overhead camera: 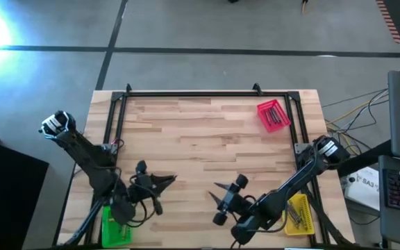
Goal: Sort crayons
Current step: Put the blue crayon into the red bin
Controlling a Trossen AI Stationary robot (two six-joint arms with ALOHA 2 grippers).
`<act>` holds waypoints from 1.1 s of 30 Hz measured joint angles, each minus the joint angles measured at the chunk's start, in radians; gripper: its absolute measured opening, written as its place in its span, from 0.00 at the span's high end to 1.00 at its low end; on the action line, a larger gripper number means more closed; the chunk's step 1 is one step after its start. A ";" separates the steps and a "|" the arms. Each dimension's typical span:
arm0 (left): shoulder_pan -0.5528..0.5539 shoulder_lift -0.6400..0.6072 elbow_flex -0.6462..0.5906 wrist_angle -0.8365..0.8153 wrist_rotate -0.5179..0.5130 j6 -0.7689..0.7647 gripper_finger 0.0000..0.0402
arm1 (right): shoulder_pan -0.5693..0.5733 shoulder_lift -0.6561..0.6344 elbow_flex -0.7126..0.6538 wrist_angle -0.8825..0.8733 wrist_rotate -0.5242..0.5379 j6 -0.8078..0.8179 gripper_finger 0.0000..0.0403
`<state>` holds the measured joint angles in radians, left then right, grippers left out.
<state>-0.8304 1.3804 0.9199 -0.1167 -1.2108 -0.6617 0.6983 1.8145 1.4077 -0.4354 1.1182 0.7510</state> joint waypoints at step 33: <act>0.195 0.380 -0.137 1.552 0.679 0.747 1.00 | -0.112 0.003 -0.316 1.351 -0.550 -0.883 0.62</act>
<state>-0.6357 1.7605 0.7833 1.4351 -0.5320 0.0857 0.5858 1.8175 1.0916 0.9157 0.5680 -0.1318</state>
